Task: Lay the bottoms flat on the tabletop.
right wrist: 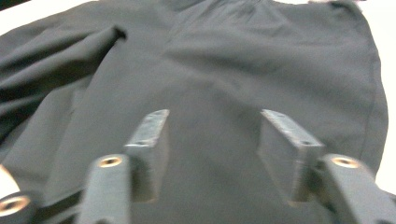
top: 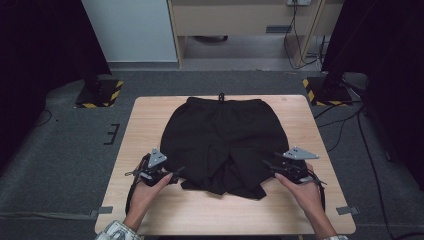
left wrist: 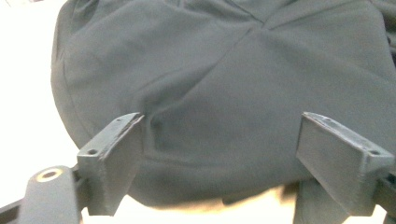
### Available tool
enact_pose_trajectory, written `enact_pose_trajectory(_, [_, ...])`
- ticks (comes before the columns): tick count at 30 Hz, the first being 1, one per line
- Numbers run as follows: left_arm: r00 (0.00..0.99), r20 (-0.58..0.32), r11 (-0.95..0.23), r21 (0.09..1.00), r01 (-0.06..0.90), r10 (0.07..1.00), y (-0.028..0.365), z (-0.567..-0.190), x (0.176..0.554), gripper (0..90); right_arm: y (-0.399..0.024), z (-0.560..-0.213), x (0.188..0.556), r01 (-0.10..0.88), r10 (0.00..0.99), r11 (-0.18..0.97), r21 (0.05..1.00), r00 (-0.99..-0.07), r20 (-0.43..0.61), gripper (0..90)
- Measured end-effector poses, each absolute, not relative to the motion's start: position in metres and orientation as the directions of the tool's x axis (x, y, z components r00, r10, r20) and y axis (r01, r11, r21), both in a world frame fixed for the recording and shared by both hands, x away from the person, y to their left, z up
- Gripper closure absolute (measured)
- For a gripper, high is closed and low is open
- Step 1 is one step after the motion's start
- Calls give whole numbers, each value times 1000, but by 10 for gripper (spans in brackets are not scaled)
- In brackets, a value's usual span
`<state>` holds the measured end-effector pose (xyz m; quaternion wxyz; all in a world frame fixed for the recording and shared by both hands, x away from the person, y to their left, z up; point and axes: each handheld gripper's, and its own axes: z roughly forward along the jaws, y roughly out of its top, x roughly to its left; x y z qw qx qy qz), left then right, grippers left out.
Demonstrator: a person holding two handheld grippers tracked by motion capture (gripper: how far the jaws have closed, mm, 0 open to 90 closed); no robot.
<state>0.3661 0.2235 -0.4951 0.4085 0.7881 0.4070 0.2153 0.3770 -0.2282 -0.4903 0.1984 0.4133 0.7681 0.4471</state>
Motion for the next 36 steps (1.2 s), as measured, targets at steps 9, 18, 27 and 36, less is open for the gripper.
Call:
enact_pose_trajectory(9, [563, 42, -352, 817, 457, 826, 226, -489, 349, 188, -235, -498, 353, 451, 797, 294, 843, -603, 46, 693])
enact_pose_trajectory(18, [603, 57, -388, 811, 437, 796, 202, -493, 349, 114, -196, -500, 346, 420, 740, 386, 821, -673, -4, 426])
enact_pose_trajectory(27, [647, 62, -431, 793, 431, 760, 184, -501, 349, 57, -178, -504, 342, 399, 691, 437, 806, -723, -17, 271])
enact_pose_trajectory(36, [674, 91, -487, 762, 427, 733, 174, -509, 352, 62, -164, -513, 338, 380, 656, 527, 760, -750, -80, 352])
